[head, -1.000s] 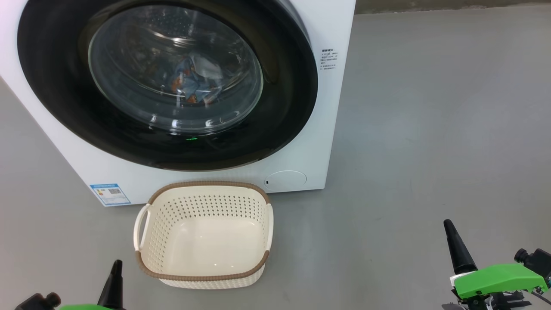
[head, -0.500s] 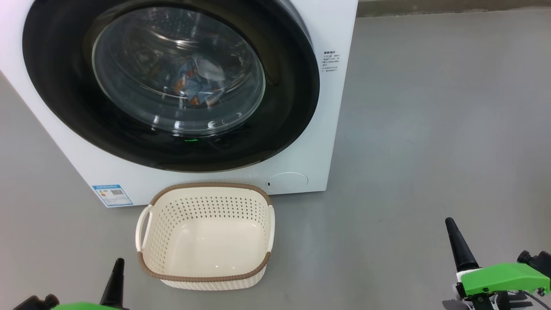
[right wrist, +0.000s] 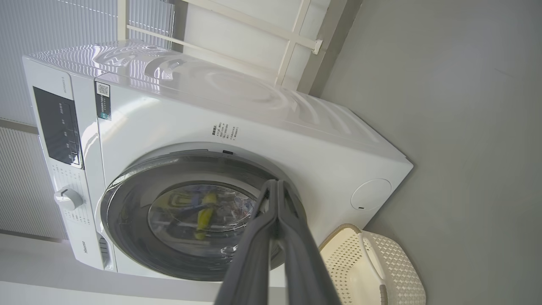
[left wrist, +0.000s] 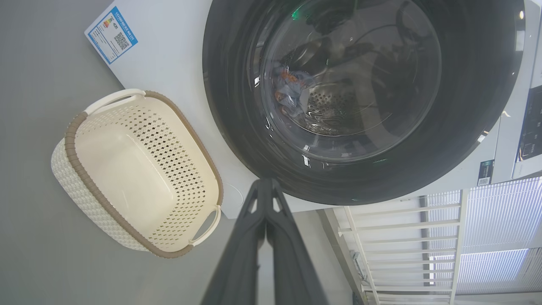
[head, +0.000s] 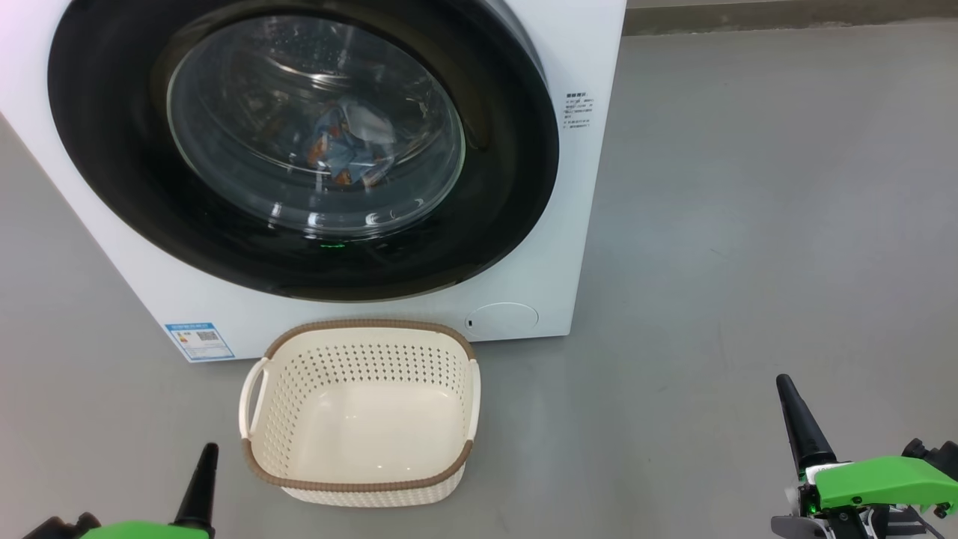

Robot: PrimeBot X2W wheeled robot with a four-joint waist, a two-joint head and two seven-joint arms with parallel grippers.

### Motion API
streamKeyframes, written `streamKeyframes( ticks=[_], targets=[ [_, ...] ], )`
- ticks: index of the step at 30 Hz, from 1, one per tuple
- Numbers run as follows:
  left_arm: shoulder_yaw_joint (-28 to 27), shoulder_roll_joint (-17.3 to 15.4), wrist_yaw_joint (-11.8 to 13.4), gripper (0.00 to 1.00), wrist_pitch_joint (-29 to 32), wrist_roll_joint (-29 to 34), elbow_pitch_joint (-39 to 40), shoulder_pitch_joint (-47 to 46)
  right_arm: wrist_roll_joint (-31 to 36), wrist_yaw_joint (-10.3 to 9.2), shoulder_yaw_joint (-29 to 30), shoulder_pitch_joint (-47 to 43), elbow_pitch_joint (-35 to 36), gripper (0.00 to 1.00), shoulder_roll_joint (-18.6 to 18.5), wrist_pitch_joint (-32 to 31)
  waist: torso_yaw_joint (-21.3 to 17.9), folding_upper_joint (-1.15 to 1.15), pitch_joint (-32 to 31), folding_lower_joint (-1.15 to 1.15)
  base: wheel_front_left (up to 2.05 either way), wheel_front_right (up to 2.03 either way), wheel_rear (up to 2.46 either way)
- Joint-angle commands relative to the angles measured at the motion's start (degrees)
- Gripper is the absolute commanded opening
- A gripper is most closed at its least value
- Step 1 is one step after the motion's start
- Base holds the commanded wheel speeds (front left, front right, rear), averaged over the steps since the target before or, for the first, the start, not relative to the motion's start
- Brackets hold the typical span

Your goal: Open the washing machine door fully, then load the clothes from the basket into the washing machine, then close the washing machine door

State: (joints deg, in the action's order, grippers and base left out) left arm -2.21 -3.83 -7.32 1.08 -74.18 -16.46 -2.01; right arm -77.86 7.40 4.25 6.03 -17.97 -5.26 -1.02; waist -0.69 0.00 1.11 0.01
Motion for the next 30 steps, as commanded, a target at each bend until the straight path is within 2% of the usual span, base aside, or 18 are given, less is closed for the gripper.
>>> streamKeyframes(
  ticks=[1,30],
  targets=[
    [-1.85,-0.62,-0.13,0.0,0.49,-1.4,1.69,-2.85,-1.12,0.07,-0.63,0.43,1.83,0.0,-0.04,-0.39,0.03,0.0,-0.03,0.0,0.0,0.0,0.0],
    [-4.32,0.92,-0.17,0.0,5.38,-17.76,2.42,-4.16,-14.24,0.09,2.14,0.14,3.93,0.0,2.24,-5.33,0.68,0.0,-0.92,0.0,0.0,0.0,0.0]
  ],
)
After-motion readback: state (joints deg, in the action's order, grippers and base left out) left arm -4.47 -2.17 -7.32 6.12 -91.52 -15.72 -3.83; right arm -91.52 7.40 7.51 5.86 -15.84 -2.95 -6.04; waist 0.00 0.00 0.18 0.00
